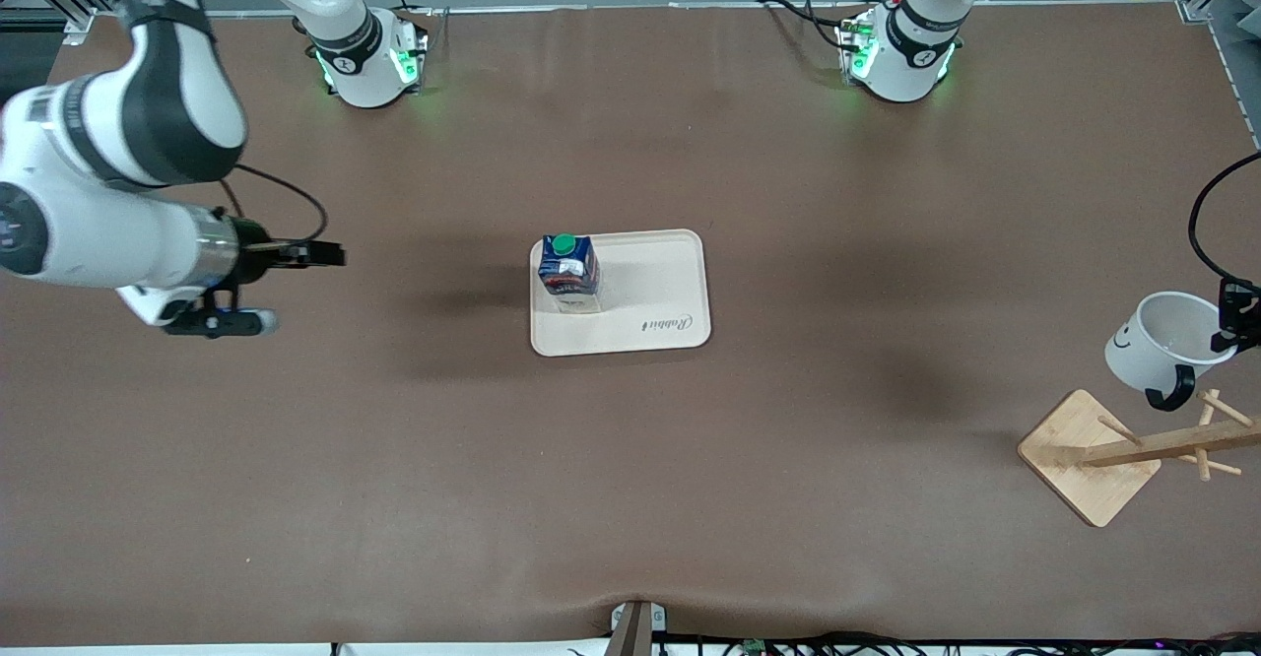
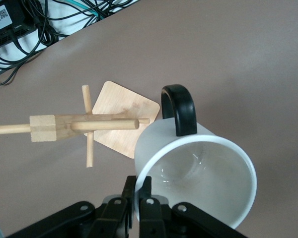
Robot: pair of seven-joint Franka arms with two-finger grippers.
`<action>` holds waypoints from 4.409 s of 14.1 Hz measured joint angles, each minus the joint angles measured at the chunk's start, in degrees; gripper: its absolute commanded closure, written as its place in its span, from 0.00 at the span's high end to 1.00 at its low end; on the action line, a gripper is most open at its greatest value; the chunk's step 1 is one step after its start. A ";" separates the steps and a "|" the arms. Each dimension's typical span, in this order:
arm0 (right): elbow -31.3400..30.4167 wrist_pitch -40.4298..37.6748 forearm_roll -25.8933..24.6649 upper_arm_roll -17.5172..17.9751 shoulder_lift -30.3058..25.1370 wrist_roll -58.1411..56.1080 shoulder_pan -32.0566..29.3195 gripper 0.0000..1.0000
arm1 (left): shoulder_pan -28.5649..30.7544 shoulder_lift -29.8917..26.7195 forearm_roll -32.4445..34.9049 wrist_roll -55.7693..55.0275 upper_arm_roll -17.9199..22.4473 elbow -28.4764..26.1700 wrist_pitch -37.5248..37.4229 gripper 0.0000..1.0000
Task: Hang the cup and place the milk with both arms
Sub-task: 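Lift the mug and carry it toward the wooden mug stand, then hang the mug on the stand peg while the right gripper grasps the milk, then lift the blue milk carton off the tray with the right gripper, then lower the milk carton onto the table beside the right gripper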
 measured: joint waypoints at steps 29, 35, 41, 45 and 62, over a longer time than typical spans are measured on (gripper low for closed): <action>-13.41 44.03 -1.50 0.08 4.04 28.44 29.42 0.50 | 6.08 -0.37 -7.12 -10.33 -5.94 2.52 -7.93 1.00; -12.46 41.71 -2.75 -0.35 3.96 30.33 29.58 0.00 | 6.04 -5.52 -0.05 -31.50 -12.96 2.53 -17.71 1.00; 3.65 10.59 -2.95 -1.56 1.91 31.49 25.81 0.00 | 5.94 -6.10 5.02 -39.62 -17.94 2.50 -19.43 1.00; 4.91 5.72 -6.91 -1.80 0.99 25.45 19.58 0.00 | 6.50 -6.10 5.03 -39.60 -17.45 2.50 -19.43 1.00; -13.98 29.31 -12.26 -2.20 -2.47 -15.72 -13.83 0.00 | 6.32 -6.10 5.04 -39.68 -17.84 2.50 -19.43 1.00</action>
